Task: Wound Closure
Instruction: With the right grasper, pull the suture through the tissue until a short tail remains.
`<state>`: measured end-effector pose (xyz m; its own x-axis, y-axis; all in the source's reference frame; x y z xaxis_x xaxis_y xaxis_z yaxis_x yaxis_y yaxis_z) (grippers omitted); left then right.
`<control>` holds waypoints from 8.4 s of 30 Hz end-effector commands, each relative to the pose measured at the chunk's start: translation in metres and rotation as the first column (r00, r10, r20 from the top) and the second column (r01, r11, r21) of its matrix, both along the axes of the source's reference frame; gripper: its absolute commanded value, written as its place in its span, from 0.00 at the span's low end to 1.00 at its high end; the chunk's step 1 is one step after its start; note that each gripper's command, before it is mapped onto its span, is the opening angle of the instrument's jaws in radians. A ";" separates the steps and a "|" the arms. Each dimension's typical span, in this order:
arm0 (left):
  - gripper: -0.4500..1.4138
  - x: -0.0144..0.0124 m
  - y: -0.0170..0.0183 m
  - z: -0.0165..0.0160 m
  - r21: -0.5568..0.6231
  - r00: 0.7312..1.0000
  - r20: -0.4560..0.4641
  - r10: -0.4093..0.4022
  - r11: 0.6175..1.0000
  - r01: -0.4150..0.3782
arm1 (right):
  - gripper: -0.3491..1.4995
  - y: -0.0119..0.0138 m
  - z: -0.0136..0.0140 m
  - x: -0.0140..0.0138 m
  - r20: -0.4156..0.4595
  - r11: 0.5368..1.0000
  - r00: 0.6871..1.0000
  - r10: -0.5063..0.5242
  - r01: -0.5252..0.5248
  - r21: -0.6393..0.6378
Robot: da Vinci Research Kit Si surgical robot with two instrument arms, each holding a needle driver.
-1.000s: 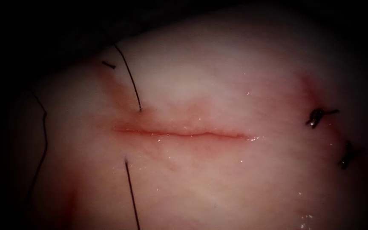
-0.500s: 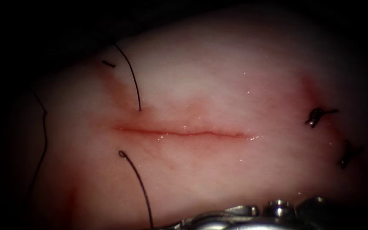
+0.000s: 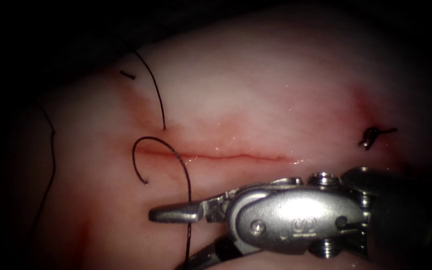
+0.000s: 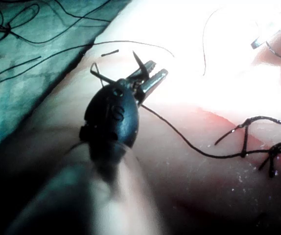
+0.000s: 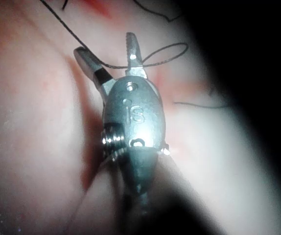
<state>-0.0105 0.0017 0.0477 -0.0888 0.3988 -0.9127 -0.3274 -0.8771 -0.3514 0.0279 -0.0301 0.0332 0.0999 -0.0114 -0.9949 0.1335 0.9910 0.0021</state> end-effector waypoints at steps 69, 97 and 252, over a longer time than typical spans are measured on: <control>0.00 -0.0004 0.0006 0.0004 0.005 1.000 0.003 -0.001 1.000 0.001 | 0.00 0.0005 0.0058 0.0023 0.172 0.978 0.985 0.000 -0.035 0.205; 0.00 -0.0010 0.0004 0.0005 0.006 1.000 -0.004 0.005 1.000 -0.005 | 0.83 -0.0058 -0.0074 -0.0019 0.032 0.989 0.994 -0.107 0.104 0.105; 0.00 -0.0009 0.0001 0.0007 0.014 1.000 -0.010 0.026 1.000 -0.026 | 0.00 -0.0098 -0.0065 -0.0016 0.033 0.961 0.960 -0.278 0.278 0.015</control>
<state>-0.0110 0.0009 0.0480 -0.1104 0.4125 -0.9043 -0.3081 -0.8792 -0.3634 0.0252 -0.0405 0.0264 0.1310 -0.0366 -0.9907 0.4097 0.9120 0.0205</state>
